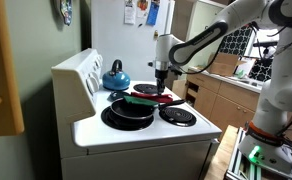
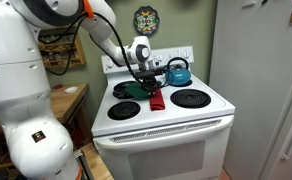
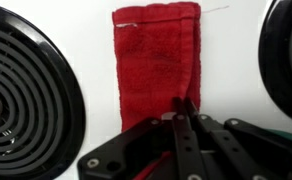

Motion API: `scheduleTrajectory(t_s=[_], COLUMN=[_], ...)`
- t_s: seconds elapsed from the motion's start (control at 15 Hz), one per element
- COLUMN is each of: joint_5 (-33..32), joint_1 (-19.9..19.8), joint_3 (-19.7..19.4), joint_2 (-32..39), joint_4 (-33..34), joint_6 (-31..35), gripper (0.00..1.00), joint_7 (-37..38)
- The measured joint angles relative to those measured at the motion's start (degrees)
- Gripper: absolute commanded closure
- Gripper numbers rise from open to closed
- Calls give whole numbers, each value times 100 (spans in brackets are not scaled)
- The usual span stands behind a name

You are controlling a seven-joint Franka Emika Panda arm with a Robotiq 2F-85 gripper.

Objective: Unwrap the spoon and fork from the red cloth

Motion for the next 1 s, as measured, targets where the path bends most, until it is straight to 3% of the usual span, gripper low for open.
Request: scheduleTrajectory(t_s=[0.27,0.73,0.8,0.87,1.0], joint_5=[-573,-1649,-1757,-1896,-2070], joint_1=[-22,-149,-162,-177,-200], joint_3=[-43,-280,-317,-356,-411], joint_2=[-21,14,38,70,138], joint_4=[0,6,10,24,80], joint_6=[84,979,1071,1116,1123], gripper=[99,99,72,71,58], joint_7=[502,1703,1842,1996,2252])
